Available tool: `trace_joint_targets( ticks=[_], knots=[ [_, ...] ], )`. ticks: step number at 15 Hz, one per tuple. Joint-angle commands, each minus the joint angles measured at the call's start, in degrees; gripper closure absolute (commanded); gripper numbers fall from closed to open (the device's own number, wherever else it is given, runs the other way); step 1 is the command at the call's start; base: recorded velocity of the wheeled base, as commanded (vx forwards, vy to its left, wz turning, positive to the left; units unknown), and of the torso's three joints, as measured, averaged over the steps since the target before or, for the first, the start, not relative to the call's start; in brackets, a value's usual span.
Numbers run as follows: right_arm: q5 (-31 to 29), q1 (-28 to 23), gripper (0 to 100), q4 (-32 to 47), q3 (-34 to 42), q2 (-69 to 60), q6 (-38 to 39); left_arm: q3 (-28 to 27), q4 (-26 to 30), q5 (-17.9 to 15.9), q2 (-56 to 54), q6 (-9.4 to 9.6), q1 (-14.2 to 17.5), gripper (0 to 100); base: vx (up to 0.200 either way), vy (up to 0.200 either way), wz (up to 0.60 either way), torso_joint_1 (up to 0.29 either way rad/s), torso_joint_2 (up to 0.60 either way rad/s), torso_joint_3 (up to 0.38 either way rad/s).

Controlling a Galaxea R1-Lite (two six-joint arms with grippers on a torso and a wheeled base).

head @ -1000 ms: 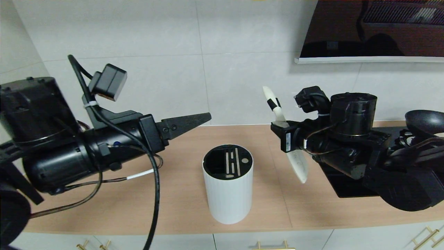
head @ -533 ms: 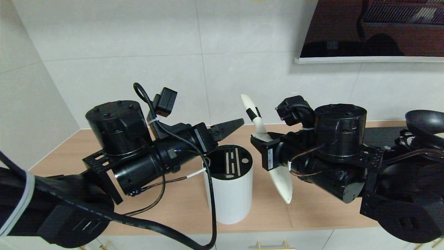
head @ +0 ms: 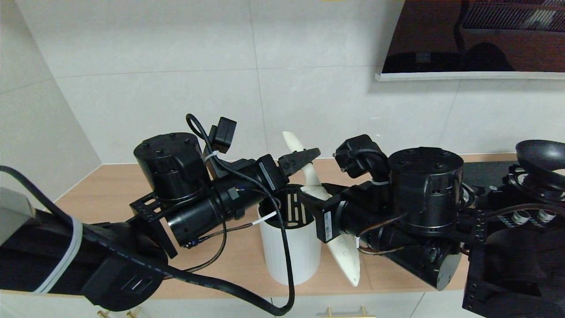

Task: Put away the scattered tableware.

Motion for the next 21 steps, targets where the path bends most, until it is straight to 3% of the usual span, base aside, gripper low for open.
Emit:
trace_joint_targets(
  ticks=[1, 10, 11, 21],
  knots=[
    [0.01, 0.43, 100, -0.03, 0.08, -0.04, 0.08, -0.14, 0.00, 0.01, 0.08, -0.09, 0.00, 0, 0.000, 0.000, 0.00, 0.000, 0.00, 0.000],
    [0.01, 2.45, 100, -0.12, 0.79, -0.74, 0.78, -0.14, -0.09, -0.26, 0.35, -0.09, 0.00, 0, 0.000, 0.000, 0.00, 0.000, 0.00, 0.000],
    [0.01, 2.54, 100, -0.12, 0.79, -0.83, 0.78, -0.14, -0.09, -0.26, 0.96, -0.09, -0.09, 100, 0.000, 0.000, 0.00, 0.000, 0.00, 0.000],
    [0.01, 2.54, 100, -0.12, 1.23, -1.53, 0.78, 0.03, -0.26, -0.43, 0.87, -0.09, -0.09, 100, 0.000, 0.000, 0.00, 0.000, 0.00, 0.000]
  ],
)
